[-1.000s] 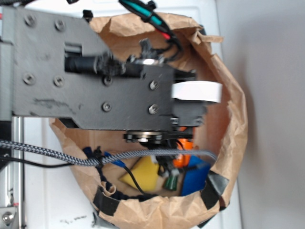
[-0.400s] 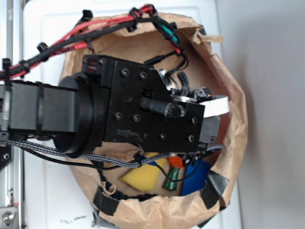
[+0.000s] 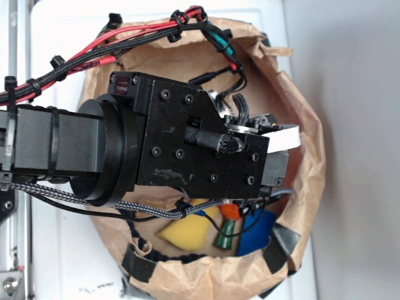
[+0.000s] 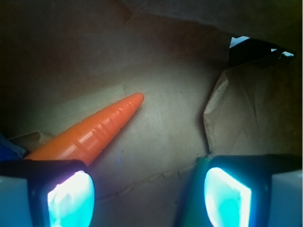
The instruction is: Grab the green block.
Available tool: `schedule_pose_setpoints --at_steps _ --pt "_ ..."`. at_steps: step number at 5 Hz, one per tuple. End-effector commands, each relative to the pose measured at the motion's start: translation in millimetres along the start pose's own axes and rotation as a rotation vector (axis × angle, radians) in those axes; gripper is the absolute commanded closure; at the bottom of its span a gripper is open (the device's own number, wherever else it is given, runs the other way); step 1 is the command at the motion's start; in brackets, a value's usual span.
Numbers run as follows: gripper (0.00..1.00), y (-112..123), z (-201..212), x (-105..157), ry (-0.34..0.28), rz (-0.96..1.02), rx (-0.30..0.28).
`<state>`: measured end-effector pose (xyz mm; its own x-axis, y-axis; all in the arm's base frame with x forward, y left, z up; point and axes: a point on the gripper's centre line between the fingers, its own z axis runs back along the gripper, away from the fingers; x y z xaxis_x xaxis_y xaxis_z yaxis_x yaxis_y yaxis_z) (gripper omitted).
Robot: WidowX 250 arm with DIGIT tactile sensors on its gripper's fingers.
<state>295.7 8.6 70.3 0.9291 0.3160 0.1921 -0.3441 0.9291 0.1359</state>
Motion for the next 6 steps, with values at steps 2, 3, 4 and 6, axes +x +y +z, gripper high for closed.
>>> schedule_pose_setpoints --at_steps 2,3,4,6 --pt "0.00 29.0 -1.0 3.4 -0.051 -0.007 0.004" --pt "0.00 43.3 -7.5 6.2 -0.032 -0.023 -0.031" --pt "0.00 56.2 -6.9 3.1 -0.009 -0.055 -0.042" --pt "0.00 79.2 -2.4 7.9 0.089 -0.139 -0.057"
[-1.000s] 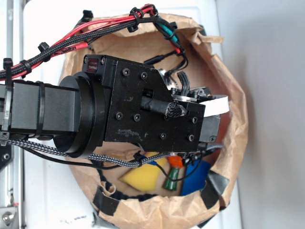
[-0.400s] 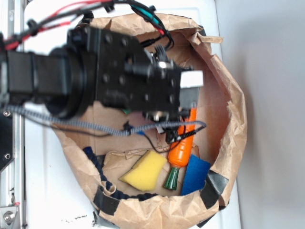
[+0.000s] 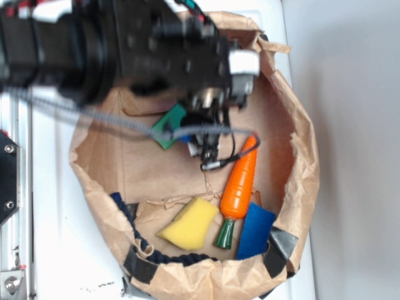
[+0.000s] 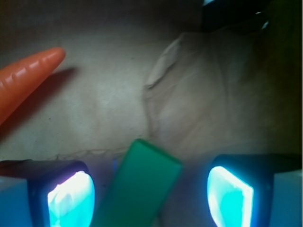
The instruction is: Grab the green block.
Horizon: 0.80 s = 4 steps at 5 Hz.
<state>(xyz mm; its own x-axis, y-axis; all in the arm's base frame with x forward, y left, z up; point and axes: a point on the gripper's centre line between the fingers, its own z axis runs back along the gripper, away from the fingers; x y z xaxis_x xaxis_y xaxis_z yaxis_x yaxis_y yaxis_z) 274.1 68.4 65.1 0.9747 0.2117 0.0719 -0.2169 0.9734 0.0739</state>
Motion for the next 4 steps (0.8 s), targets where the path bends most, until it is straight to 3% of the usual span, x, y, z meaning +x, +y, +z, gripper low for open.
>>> schedule_pose_setpoints --at_steps 1,3,4 --pt "0.00 18.9 3.8 0.9 -0.023 -0.035 0.037" --pt "0.00 15.4 -22.5 -26.0 -0.097 -0.082 0.036" --pt "0.00 6.7 -27.2 -26.1 -0.094 -0.085 0.050"
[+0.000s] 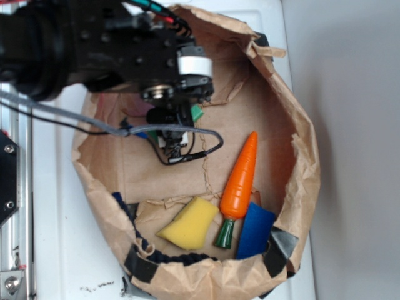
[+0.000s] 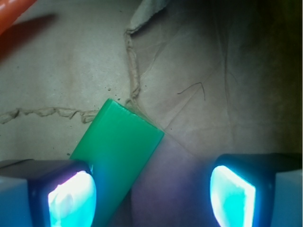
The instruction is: Grab the green block.
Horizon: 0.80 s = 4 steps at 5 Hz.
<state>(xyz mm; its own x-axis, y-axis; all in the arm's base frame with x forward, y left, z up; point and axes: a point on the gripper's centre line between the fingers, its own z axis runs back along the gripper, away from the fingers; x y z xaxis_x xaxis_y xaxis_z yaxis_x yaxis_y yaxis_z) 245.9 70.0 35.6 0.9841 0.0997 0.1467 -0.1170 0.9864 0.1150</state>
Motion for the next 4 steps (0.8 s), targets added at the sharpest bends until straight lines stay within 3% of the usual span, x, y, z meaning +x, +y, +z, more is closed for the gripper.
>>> schedule_pose_setpoints --at_steps 1,4 --pt "0.00 -3.0 5.8 5.5 0.030 0.052 0.023" --pt "0.00 2.3 44.0 17.9 0.160 0.088 0.010"
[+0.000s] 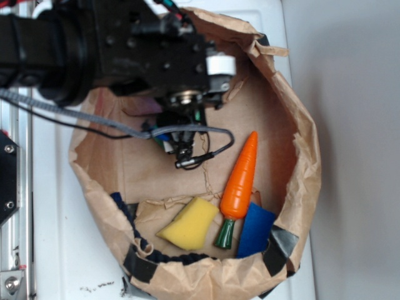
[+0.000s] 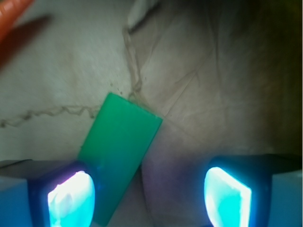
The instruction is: Grab the green block.
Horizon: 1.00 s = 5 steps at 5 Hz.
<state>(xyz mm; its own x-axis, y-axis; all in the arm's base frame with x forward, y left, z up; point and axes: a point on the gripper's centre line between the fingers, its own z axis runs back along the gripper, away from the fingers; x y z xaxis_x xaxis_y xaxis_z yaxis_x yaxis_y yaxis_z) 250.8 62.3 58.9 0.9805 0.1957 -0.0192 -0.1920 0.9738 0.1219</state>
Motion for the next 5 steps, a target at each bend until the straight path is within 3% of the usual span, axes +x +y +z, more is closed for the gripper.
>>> schedule_pose_setpoints --at_steps 1,3,4,5 --pt "0.00 11.6 24.7 5.8 0.036 0.074 -0.072" --pt "0.00 13.2 11.7 -0.2 0.115 0.170 -0.159" --pt "0.00 8.8 3.0 -6.7 0.093 0.207 -0.199" --pt "0.00 5.9 -9.0 -12.9 0.073 0.194 -0.192"
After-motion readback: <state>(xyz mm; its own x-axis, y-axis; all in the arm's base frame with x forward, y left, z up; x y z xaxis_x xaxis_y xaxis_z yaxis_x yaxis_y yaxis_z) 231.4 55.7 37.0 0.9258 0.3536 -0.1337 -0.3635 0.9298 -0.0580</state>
